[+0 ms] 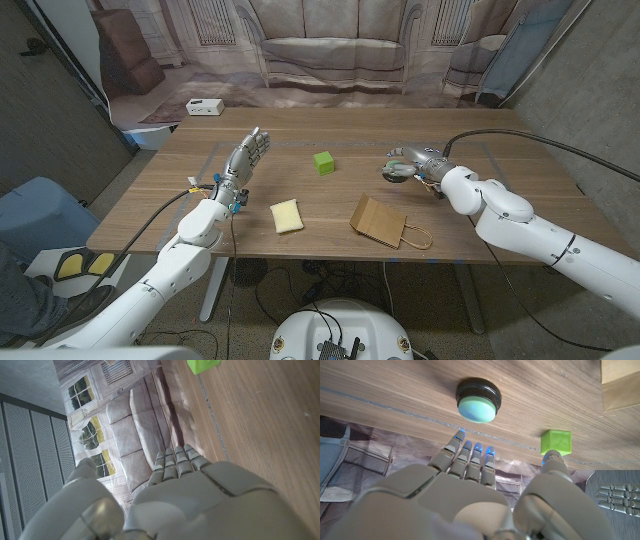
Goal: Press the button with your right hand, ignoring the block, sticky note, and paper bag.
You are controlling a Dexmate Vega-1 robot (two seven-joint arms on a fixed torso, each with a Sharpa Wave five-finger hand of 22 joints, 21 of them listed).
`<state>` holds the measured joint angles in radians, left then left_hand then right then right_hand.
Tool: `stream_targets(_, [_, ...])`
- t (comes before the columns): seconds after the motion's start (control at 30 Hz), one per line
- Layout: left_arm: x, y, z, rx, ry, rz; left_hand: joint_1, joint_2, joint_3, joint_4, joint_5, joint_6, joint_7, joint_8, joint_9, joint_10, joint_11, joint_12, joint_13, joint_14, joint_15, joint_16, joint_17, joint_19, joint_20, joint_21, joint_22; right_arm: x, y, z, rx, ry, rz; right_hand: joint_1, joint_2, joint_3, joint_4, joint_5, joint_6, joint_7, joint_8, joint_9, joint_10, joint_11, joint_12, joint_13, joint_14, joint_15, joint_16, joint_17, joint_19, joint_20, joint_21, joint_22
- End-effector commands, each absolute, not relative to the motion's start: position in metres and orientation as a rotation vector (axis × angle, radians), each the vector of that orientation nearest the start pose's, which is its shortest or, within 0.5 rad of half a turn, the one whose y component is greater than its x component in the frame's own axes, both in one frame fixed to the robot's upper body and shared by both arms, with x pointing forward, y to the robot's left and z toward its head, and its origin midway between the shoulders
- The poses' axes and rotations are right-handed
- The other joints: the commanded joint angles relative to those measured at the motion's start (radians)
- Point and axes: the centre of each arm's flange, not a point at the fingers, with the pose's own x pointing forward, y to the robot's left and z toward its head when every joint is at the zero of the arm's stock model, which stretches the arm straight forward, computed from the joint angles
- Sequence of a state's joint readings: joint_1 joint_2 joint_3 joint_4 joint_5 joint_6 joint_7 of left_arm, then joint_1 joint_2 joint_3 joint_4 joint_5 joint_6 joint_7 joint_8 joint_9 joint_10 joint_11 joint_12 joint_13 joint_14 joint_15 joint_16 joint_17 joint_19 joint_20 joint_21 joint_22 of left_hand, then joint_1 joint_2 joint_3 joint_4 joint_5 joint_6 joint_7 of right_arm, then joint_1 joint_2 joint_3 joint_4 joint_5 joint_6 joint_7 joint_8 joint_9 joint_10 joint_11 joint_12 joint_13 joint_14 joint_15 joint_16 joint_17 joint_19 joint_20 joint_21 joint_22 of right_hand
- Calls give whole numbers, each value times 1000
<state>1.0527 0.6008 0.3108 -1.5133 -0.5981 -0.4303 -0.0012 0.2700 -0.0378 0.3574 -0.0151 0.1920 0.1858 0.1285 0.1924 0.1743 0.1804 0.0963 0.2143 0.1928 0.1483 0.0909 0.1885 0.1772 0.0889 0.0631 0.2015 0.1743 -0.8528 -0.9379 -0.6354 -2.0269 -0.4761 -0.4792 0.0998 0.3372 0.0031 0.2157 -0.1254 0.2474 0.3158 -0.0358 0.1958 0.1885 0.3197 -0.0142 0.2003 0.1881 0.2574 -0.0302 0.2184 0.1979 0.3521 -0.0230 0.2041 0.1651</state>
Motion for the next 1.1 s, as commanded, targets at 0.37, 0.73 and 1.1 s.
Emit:
stream_targets(0.37, [593,294,-50,17,-712,-244,1,10,3,-6,0,11,-1,-3,6,9,-1,-1,3,6,-2,-1,2,-1,3,-4,5,577,-221,-15,-1457,-382,38,-3,11,5,3,-7,4,-1,1,2,4,2,-4,5,8,-3,-1,4,9,6,-3,6])
stream_targets(0.73, [594,293,-52,17,-701,-247,1,11,3,-7,0,13,-2,-3,6,12,-3,-1,3,8,-3,0,2,-1,2,-4,5,582,-219,-19,-1463,-354,50,0,13,7,1,-11,6,-1,2,2,8,5,-3,5,8,-6,-2,3,14,-1,-3,6])
stream_targets(1.1, [598,293,-50,12,-706,-250,1,12,2,-8,0,15,-5,-3,6,12,-5,-1,3,9,-5,0,2,-4,3,-5,5,587,-220,-20,-1472,-325,50,0,15,9,1,-14,6,-2,2,2,5,3,-4,5,9,-3,-3,3,16,4,-4,6])
